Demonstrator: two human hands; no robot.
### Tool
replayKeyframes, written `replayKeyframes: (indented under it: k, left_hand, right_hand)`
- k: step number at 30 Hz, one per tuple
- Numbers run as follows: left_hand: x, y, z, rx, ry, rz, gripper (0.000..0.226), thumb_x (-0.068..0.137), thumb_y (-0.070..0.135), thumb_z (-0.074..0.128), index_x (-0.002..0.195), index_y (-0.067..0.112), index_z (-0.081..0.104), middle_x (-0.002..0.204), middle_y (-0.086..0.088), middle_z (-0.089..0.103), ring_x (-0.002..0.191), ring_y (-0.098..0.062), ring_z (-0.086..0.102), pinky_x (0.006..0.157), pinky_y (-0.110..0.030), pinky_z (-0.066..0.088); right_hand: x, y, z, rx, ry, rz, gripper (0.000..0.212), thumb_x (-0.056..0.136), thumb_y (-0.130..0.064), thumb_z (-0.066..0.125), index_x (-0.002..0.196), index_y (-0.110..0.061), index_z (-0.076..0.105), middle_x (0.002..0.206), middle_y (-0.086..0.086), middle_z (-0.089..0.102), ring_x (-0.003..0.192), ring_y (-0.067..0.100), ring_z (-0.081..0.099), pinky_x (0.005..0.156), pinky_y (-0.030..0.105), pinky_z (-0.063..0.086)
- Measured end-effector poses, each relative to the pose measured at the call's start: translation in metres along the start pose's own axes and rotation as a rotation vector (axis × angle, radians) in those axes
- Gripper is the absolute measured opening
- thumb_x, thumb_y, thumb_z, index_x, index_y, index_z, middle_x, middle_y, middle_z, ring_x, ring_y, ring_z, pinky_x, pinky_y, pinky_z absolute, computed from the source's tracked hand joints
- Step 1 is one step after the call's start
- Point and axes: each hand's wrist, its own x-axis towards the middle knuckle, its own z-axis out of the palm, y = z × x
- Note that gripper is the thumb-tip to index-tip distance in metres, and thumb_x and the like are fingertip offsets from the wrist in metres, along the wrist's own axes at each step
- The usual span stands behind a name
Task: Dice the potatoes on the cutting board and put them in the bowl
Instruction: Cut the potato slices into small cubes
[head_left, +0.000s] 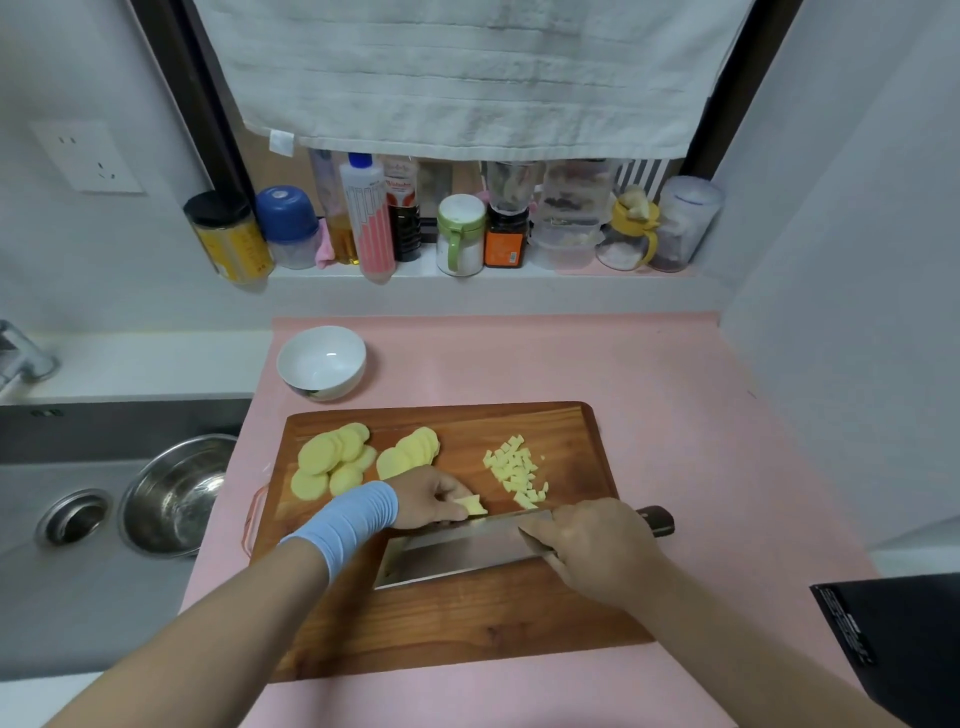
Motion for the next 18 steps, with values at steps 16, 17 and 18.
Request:
replayKeyframes:
  k: [16,17,18]
  left_hand:
    - [-0.006,-0.009,0.037,0.449,0.352,0.254,0.039,0.094,0.030,0.062,0.133,0.026,0.060,0.118,0.008,0.054,0.113,-0.013,0.042,0.101,-0.024,0.032]
    - [-0.007,-0.012,0.040,0.448,0.362,0.253,0.044,0.094,0.037,0.060,0.137,0.026,0.057,0.119,0.008,0.051,0.112,-0.013,0.041,0.103,-0.026,0.032]
    - [-0.010,-0.016,0.042,0.463,0.361,0.260,0.053,0.091,0.048,0.056,0.139,0.026,0.055,0.121,0.008,0.048,0.111,-0.013,0.040,0.103,-0.028,0.033]
  right_hand:
    - [-0.008,-0.010,-0.009,0.816,-0.036,0.837,0.025,0.102,-0.043,0.053,0.094,-0.034,0.075,0.075,-0.013,0.070,0.076,0.007,0.065,0.066,0.028,0.052]
    - [-0.008,-0.013,-0.008,0.812,-0.033,0.859,0.028,0.102,-0.043,0.053,0.088,-0.031,0.075,0.072,-0.011,0.069,0.074,0.010,0.065,0.068,0.033,0.055]
    - [-0.008,-0.016,-0.008,0.809,-0.035,0.880,0.031,0.101,-0.043,0.054,0.083,-0.027,0.074,0.068,-0.010,0.068,0.072,0.012,0.065,0.069,0.036,0.054]
